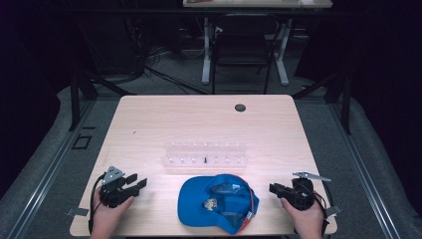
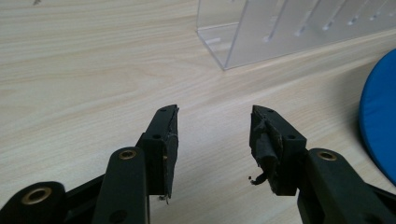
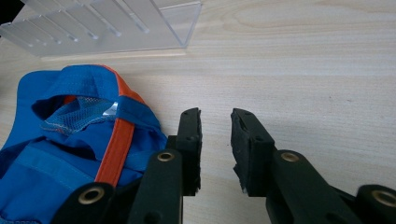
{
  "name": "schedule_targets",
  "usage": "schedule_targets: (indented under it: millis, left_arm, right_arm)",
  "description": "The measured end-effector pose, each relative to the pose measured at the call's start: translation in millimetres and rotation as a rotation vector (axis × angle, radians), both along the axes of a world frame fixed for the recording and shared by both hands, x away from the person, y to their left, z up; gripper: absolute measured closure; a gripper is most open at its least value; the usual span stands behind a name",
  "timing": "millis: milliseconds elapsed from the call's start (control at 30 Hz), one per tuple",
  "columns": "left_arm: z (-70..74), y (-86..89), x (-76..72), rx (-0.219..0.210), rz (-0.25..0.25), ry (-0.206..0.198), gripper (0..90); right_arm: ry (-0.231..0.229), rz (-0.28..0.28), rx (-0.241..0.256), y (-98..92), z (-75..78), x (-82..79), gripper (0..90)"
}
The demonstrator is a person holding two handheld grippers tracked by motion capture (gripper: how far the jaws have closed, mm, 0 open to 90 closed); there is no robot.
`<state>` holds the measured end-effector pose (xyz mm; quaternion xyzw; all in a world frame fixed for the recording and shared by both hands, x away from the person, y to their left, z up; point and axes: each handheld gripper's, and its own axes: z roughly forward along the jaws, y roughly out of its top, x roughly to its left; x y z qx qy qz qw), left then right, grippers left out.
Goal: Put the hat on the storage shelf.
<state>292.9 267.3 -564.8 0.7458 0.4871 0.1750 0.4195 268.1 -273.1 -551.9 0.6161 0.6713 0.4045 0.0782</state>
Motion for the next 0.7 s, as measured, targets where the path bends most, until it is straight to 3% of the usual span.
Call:
schedule_targets:
  millis: [500, 700]
  left_arm:
    - [1.2, -1.1, -1.7, 0.006, -0.012, 0.002, 51.2]
    - [-0.1, -3.9, -0.7, 0.02, -0.019, 0.006, 50.7]
  right_arm:
    - [0.061, 0.051, 0.024, 18.8, 3.3, -3.4, 71.2]
    - [0.08, 0.082, -0.016, 30.5, 1.2, -3.8, 69.0]
